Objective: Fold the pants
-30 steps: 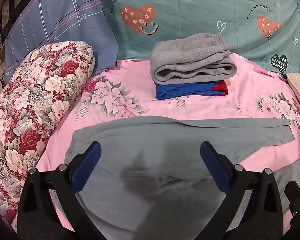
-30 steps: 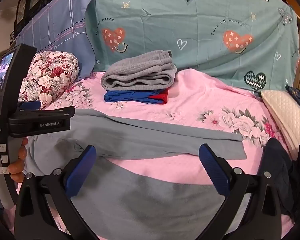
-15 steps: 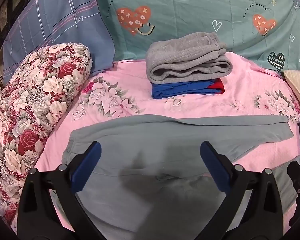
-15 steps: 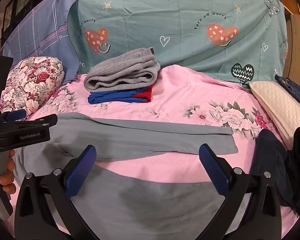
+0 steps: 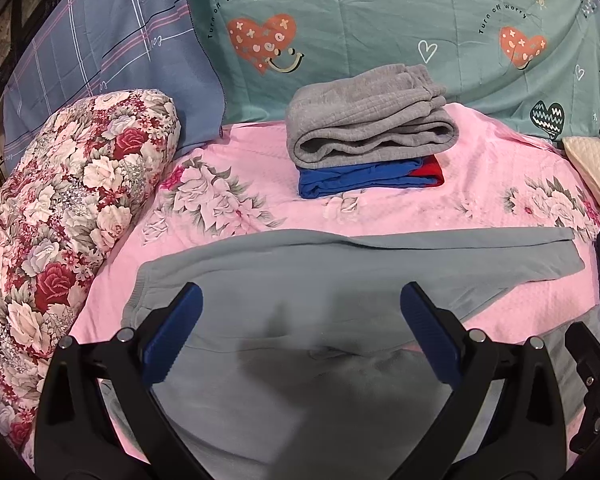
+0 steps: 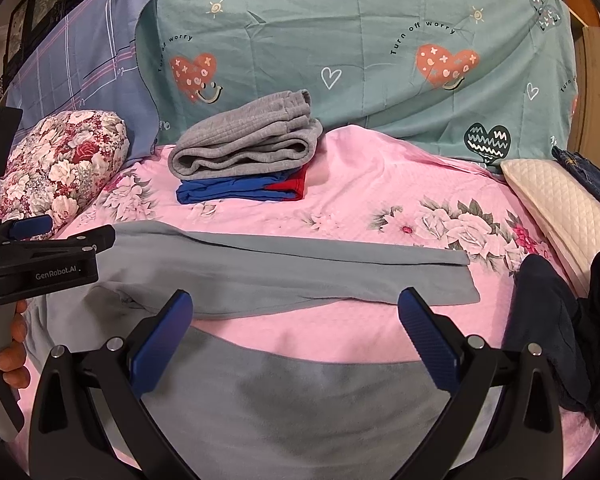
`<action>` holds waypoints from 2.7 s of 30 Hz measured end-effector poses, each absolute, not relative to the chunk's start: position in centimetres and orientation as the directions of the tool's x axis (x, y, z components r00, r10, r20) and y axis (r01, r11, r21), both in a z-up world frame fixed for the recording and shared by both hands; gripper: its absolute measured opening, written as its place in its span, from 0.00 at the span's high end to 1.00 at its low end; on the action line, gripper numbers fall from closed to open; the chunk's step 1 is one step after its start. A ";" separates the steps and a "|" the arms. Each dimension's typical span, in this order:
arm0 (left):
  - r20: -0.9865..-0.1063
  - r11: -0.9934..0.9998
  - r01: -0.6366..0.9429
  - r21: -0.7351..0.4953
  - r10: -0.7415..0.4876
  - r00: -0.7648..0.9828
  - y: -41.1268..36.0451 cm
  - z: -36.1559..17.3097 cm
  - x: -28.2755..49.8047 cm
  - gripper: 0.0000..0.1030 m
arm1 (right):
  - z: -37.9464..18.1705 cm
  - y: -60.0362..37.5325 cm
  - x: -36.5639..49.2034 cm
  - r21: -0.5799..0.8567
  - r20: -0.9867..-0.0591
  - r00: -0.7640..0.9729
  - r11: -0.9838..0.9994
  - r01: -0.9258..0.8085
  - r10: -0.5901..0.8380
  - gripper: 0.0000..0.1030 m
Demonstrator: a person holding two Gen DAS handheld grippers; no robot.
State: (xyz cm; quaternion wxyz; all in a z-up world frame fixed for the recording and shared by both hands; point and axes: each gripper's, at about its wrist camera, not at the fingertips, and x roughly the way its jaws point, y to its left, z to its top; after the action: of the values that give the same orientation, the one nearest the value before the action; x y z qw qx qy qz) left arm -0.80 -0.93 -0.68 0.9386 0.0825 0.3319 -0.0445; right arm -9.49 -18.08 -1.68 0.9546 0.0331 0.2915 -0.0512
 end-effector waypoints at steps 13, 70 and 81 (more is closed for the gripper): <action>-0.623 0.981 0.135 0.140 -0.019 0.782 -0.7 -0.9 -0.8 0.02 | -2.9 -17.7 -9.3 0.032 -0.564 0.824 0.995 0.089 -0.055 0.01; -0.610 0.972 0.207 0.111 -0.098 0.787 1.3 0.9 -5.7 0.02 | -0.6 -16.0 -11.9 -0.014 -0.519 0.855 1.000 0.021 -0.025 0.01; -0.653 0.969 0.248 0.016 -0.178 0.736 2.3 0.8 -6.2 0.02 | -0.9 -16.8 -12.7 -0.014 -0.564 0.825 0.999 0.036 -0.038 0.01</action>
State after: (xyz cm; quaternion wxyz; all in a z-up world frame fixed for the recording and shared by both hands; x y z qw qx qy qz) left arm -6.22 2.33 0.83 0.9303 0.0509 0.3448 -0.1143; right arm -12.70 -16.82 -0.93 0.9552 -0.0016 0.2953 -0.0192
